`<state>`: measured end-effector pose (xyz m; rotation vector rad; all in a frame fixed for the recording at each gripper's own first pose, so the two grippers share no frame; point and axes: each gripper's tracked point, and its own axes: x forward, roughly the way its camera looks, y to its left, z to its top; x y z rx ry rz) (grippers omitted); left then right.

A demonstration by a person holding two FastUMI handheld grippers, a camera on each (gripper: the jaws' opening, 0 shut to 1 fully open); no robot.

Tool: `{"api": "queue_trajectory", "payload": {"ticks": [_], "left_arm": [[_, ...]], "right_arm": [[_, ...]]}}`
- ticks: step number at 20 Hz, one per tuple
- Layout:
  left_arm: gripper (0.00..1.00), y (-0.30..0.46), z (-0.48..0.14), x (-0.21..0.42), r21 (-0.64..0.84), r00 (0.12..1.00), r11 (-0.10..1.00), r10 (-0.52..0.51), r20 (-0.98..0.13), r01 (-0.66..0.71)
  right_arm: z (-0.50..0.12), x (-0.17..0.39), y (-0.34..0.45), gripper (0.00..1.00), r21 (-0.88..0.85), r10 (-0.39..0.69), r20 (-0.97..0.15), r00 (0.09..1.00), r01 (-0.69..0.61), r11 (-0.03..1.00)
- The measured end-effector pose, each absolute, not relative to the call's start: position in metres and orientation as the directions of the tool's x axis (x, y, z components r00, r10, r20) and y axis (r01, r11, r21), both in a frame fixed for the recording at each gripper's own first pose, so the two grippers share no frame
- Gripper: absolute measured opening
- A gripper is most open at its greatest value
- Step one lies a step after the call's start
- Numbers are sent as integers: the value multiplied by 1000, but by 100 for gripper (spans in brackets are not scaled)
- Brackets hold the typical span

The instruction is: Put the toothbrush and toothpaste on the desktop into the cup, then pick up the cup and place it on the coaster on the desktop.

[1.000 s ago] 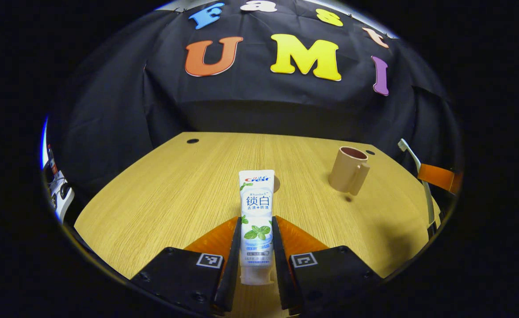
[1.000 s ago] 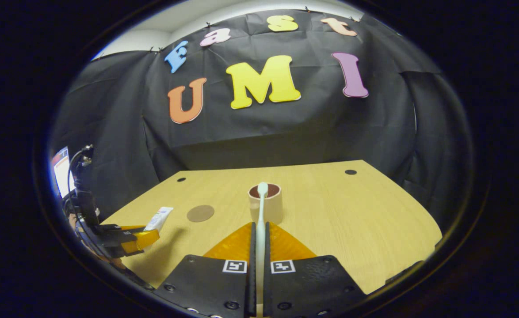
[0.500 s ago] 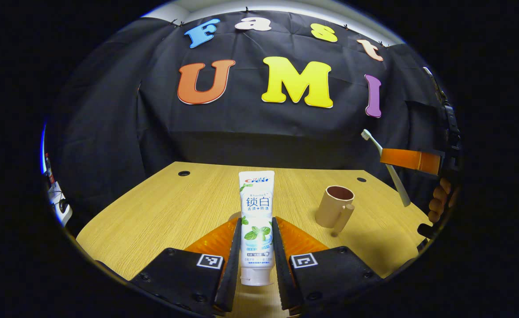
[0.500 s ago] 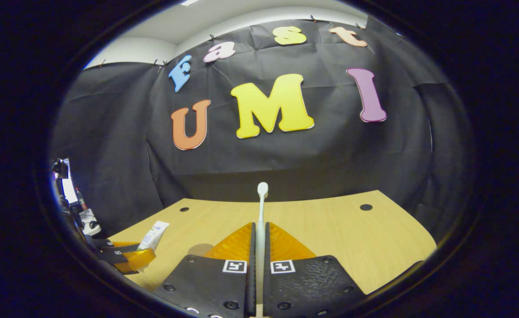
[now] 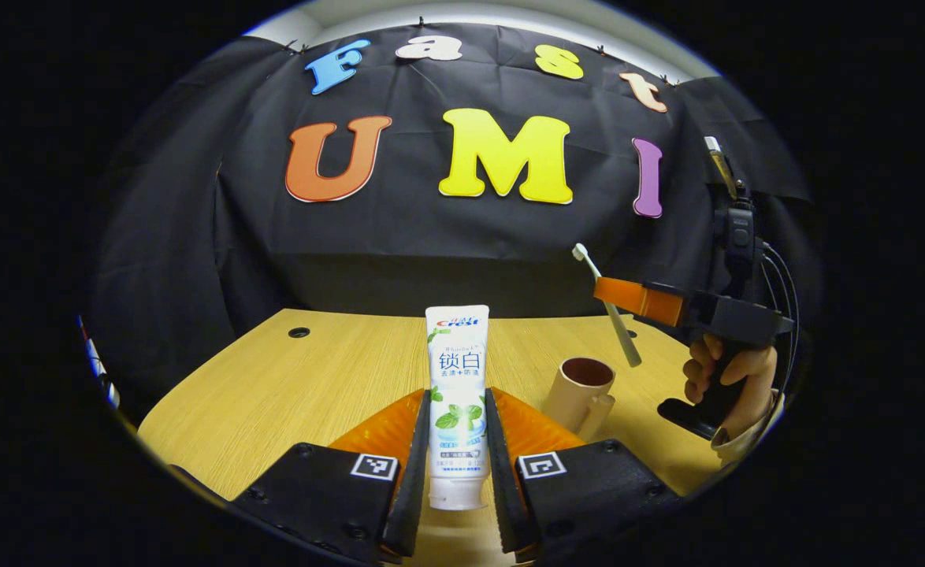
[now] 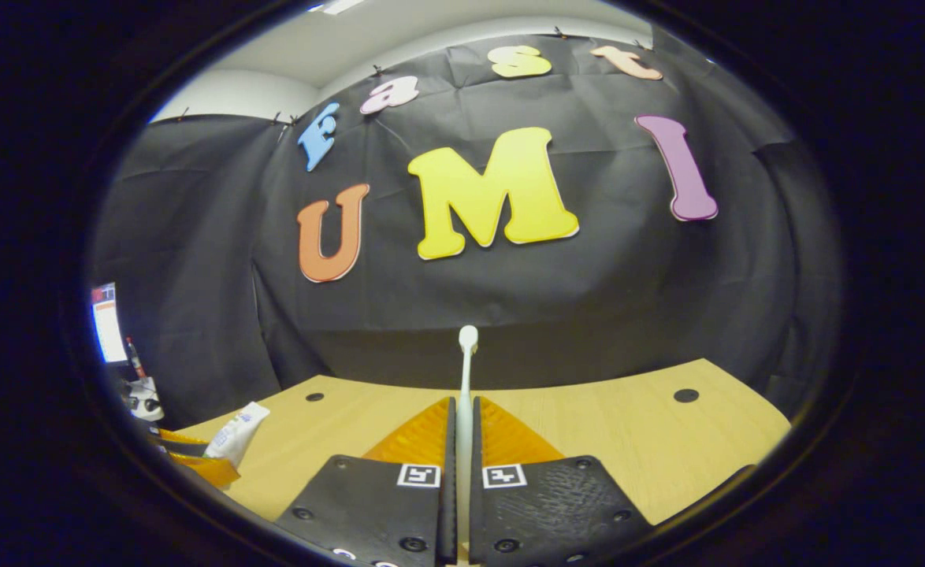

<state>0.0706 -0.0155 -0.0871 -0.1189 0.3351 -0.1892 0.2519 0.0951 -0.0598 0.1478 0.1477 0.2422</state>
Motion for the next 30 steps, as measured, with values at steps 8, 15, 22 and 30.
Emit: {"api": "queue_trajectory", "payload": {"ticks": [8,15,22,30], "left_arm": [[41,-32,-98,84,-189,909,958,-268,-318,217],[42,-33,-102,81,-194,905,957,-270,-330,215],[42,-35,-107,74,-192,897,958,-268,-350,212],[46,-60,-105,82,-208,887,945,-310,-341,251]], "right_arm": [[-97,286,97,4,164,250,-165,954,-224,961],[-98,284,93,4,156,246,-147,958,-223,962],[-119,277,91,7,168,258,-194,946,-227,959],[-99,243,84,54,124,286,-145,947,-269,955]]}}
